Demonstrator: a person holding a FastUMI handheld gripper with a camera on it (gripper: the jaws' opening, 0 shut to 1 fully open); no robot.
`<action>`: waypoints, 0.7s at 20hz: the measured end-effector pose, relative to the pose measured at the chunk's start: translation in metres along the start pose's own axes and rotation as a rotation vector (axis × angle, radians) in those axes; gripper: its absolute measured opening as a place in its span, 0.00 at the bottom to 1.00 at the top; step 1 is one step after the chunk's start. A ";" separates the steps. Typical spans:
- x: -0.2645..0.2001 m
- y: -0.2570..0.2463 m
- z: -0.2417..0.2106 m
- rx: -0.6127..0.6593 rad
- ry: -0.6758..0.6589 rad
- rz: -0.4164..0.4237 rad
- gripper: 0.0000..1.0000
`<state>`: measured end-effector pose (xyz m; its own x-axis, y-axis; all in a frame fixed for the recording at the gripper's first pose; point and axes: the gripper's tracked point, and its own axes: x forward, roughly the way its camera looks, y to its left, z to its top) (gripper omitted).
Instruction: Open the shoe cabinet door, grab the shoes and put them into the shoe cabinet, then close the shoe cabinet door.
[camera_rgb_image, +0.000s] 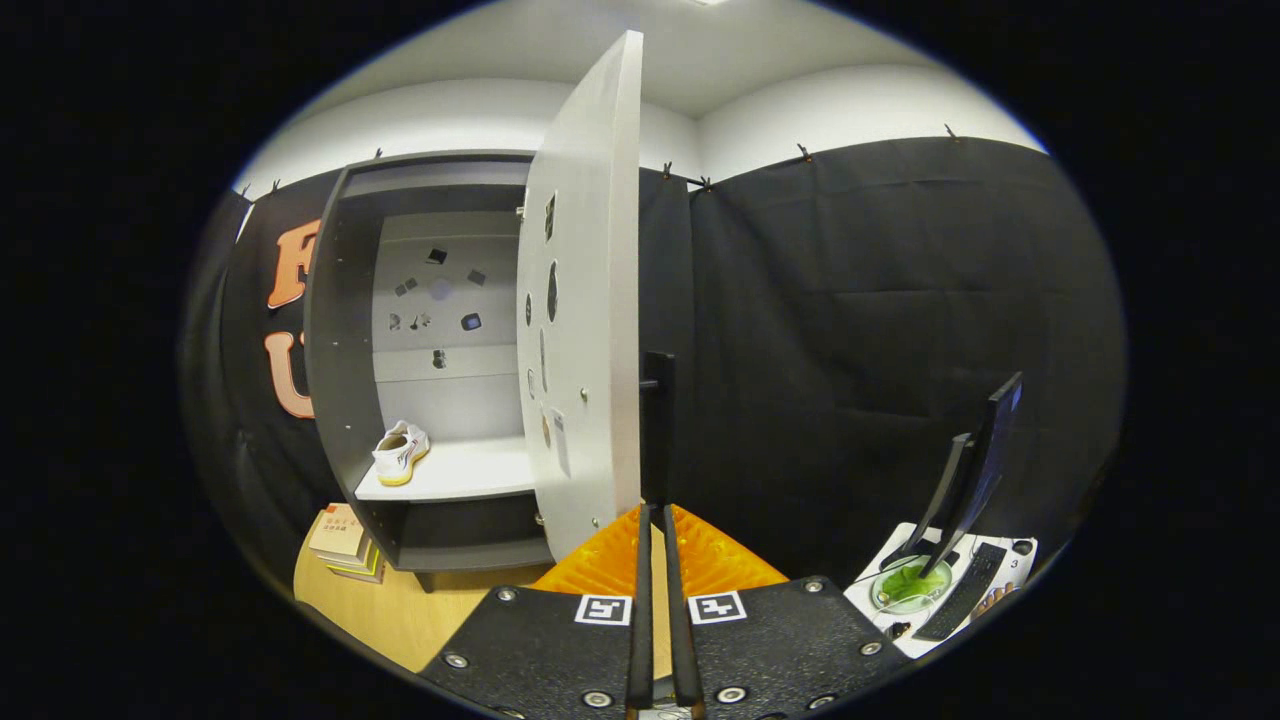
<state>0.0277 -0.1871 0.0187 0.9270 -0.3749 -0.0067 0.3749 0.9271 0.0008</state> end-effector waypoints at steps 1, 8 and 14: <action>-0.005 0.000 0.001 -0.001 0.000 0.003 0.07; -0.032 0.056 -0.020 -0.025 0.045 0.092 0.07; -0.035 0.113 -0.081 -0.042 0.168 0.191 0.09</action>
<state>0.0366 -0.0689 -0.0623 0.9658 -0.1906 -0.1761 0.1894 0.9816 -0.0236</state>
